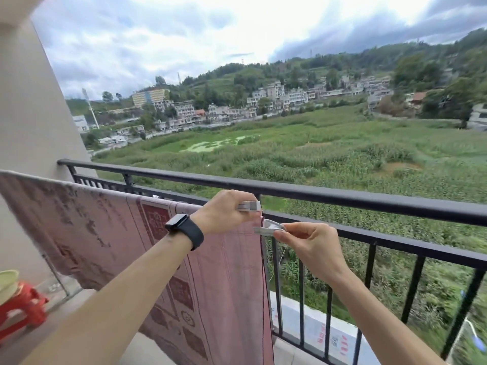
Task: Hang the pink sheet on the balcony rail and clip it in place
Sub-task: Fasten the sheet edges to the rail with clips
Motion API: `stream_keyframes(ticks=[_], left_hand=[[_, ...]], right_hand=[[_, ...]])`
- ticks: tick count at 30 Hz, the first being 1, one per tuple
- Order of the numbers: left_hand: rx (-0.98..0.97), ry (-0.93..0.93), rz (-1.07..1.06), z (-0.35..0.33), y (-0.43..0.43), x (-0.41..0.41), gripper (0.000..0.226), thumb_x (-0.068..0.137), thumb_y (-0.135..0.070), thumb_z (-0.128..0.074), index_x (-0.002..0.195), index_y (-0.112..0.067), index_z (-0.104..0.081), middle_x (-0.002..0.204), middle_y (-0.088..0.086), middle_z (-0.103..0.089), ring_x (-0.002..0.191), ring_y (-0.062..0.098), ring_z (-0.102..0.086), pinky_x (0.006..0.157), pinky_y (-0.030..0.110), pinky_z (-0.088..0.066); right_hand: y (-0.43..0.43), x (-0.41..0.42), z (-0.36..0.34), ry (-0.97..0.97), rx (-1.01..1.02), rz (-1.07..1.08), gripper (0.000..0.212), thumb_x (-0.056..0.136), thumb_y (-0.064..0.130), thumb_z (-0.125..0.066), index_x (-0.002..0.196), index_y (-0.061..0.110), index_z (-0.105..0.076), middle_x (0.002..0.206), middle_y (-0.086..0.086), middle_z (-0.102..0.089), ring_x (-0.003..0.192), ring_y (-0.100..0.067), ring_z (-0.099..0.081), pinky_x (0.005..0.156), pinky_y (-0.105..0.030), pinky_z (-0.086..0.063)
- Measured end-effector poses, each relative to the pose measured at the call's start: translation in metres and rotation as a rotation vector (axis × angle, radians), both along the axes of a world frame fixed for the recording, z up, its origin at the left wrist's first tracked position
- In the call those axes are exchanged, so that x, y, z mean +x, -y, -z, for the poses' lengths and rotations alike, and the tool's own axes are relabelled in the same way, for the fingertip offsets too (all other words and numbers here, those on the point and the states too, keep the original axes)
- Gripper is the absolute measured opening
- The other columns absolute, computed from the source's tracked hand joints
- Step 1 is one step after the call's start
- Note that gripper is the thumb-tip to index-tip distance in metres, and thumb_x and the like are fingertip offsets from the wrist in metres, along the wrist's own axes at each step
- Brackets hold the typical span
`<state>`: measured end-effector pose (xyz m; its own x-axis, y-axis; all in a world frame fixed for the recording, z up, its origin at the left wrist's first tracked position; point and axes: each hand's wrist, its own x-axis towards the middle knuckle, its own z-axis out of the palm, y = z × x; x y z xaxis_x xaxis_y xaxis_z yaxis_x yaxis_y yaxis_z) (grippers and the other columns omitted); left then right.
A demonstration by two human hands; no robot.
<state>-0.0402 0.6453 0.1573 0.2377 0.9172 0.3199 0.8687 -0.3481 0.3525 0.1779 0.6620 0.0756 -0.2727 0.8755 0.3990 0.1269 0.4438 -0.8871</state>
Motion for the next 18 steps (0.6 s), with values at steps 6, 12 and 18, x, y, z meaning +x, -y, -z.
stream_keyframes(ticks=[6, 12, 18], left_hand=[[0.007, -0.024, -0.080, 0.001, 0.004, 0.005, 0.015, 0.088, -0.038, -0.069, 0.082, -0.024, -0.067, 0.072, -0.005, -0.063, 0.063, 0.006, -0.053, 0.059, 0.024, -0.039], [0.211, 0.109, -0.188, 0.003, 0.028, 0.010, 0.010, 0.091, -0.036, -0.065, 0.090, -0.027, -0.070, 0.078, -0.007, -0.063, 0.072, 0.006, -0.056, 0.064, 0.023, -0.039], [-0.233, 0.809, -0.218, 0.117, 0.084, 0.019, 0.030, 0.092, -0.051, -0.056, 0.087, -0.021, -0.054, 0.070, -0.001, -0.045, 0.059, 0.014, -0.040, 0.057, 0.027, -0.035]], right_hand=[[-0.009, -0.007, 0.000, 0.031, 0.032, 0.011, 0.027, 0.078, 0.036, -0.082, 0.103, 0.025, -0.078, 0.078, 0.013, -0.077, 0.070, -0.009, -0.072, 0.069, -0.030, -0.061], [-0.014, 0.010, 0.010, 0.227, 0.013, -0.054, 0.071, 0.072, 0.062, -0.075, 0.134, 0.033, -0.056, 0.115, 0.019, -0.066, 0.086, 0.004, -0.069, 0.080, -0.023, -0.057], [0.026, 0.034, 0.098, 0.053, -0.245, -0.047, 0.036, 0.084, 0.053, -0.070, 0.113, 0.032, -0.068, 0.102, 0.014, -0.074, 0.091, -0.006, -0.071, 0.085, -0.035, -0.059]])
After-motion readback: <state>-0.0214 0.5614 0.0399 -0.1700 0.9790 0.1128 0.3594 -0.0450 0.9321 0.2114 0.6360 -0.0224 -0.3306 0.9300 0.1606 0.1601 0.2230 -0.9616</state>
